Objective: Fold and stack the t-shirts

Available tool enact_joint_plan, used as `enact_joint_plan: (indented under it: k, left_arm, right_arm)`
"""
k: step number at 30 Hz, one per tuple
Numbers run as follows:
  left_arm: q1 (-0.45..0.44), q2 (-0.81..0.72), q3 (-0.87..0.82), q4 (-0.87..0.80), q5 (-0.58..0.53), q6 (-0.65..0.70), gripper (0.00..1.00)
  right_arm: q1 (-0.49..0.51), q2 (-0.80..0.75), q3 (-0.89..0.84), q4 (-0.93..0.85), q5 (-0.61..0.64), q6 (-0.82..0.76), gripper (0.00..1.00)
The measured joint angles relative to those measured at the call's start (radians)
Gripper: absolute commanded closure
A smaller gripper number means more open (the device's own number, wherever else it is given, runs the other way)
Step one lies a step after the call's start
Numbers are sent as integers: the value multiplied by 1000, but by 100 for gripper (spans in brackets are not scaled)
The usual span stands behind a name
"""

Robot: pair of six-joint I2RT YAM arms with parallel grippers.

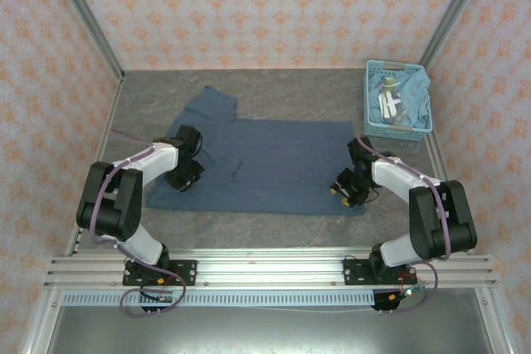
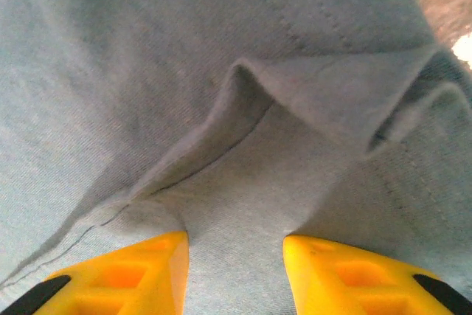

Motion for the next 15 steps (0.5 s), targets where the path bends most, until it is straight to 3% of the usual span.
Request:
enact_joint_plan:
  k: [6,12,15]
  left_arm:
    - [29,-120,-115,-1,-5,-35,80]
    - [44,-236,-207,-61,-19,-68,80]
    - [46,-264,-216,-114,-33,-75,72]
  right_arm:
    - [12,8,-4,-20,-49,16,56]
    - [93,-20,-43,-58,-105,61,54]
    - [114,-57,-63,-91,-124,84,49]
